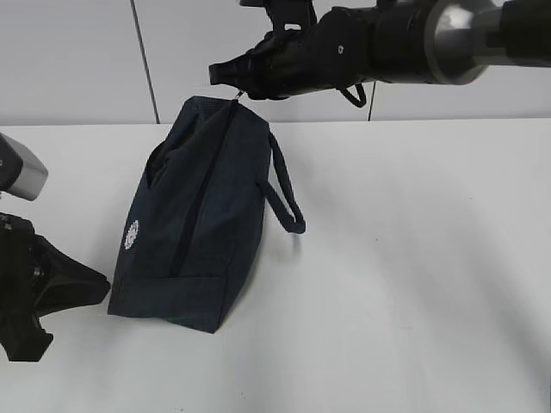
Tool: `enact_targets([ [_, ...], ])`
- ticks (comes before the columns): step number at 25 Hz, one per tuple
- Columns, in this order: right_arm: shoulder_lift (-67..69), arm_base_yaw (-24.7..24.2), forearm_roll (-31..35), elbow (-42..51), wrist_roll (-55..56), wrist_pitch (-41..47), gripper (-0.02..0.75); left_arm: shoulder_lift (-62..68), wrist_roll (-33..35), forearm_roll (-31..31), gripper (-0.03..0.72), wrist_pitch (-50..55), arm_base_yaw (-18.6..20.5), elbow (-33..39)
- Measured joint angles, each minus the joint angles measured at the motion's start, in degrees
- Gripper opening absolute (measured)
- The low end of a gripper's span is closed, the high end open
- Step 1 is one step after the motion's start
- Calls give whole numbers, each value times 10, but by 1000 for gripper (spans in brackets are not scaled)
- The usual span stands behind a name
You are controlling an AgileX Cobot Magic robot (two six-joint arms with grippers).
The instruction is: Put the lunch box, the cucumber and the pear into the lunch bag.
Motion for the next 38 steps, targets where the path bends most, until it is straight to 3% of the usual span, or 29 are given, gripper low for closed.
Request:
enact_targets([
  [7,3,-1,0,-5,-1,0,33,0,0,-4,-1,-1,0,2],
  [9,3,-1,0,-6,-1,5,128,0,0,-14,-1,-1,0,2],
  [14,3,-1,-2,-6,-1,26,496,0,0,-17,4,-1,0,2],
  [16,2,-1,-3,-6,-3,29,547,0,0,-18,5,-2,0,2],
  [21,-32,-1,-19,-6,-25,65,547,-6,0,-45,50,-23,0,2],
  [29,-97,-1,-55,-6,-33,220,537,-84,0,-100,330,-115,0,3],
  [32,-121,-1,-70,-5,-27,299,537,-118,-1,-109,351,-152,0,3],
  [38,-174,-1,-177,52,72,418,508,-164,-21,-129,351,-194,0,3],
])
